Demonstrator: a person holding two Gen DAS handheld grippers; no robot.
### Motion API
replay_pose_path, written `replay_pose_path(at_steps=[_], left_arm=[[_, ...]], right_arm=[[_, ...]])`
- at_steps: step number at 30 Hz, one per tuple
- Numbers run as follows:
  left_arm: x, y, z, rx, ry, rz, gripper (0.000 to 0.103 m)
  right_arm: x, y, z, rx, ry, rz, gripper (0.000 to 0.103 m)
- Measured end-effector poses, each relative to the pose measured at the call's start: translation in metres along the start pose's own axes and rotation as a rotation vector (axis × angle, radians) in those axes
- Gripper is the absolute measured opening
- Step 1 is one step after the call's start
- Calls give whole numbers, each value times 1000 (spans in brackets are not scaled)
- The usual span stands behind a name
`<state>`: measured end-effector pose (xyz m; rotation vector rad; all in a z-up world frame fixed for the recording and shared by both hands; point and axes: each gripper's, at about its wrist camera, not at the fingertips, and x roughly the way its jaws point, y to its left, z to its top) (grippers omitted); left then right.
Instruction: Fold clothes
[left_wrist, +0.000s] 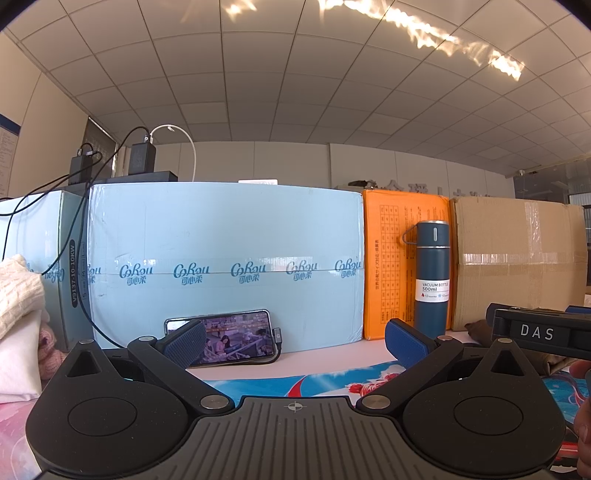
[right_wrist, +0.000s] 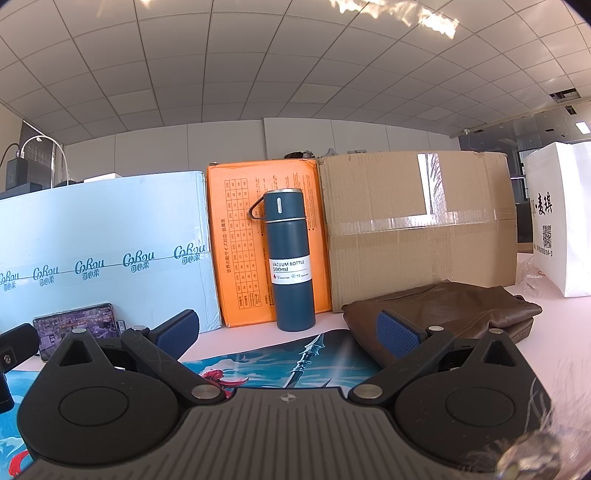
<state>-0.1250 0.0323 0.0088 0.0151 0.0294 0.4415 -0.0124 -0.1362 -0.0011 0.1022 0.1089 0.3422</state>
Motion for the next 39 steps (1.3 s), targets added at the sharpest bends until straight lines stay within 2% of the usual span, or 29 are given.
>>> replay_pose_path(at_steps=[9, 15, 21, 27, 32, 35, 37, 39], left_arm=[[0, 1, 0, -6, -3, -11, 103], [-3, 2, 0, -13, -16, -12, 103], [-16, 10, 4, -70, -114, -54, 103], [-37, 28, 13, -136, -222, -62, 103], [-56, 51, 20, -111, -245, -47, 103], [-66, 67, 27, -25, -265, -1, 103], [-71, 82, 33, 42, -285, 69, 103], [-78, 105, 40, 55, -295, 149, 103]], right_arm=[[4, 1, 0, -7, 28, 20, 103], [9, -2, 1, 19, 64, -18, 103], [-3, -10, 4, 145, 99, -34, 103], [-35, -7, 15, 228, 61, 84, 103], [-54, 16, 19, 146, 31, 263, 103], [-56, 41, 25, 95, 21, 349, 103], [-57, 58, 29, 61, 14, 405, 103], [-59, 76, 33, 27, 7, 462, 103]])
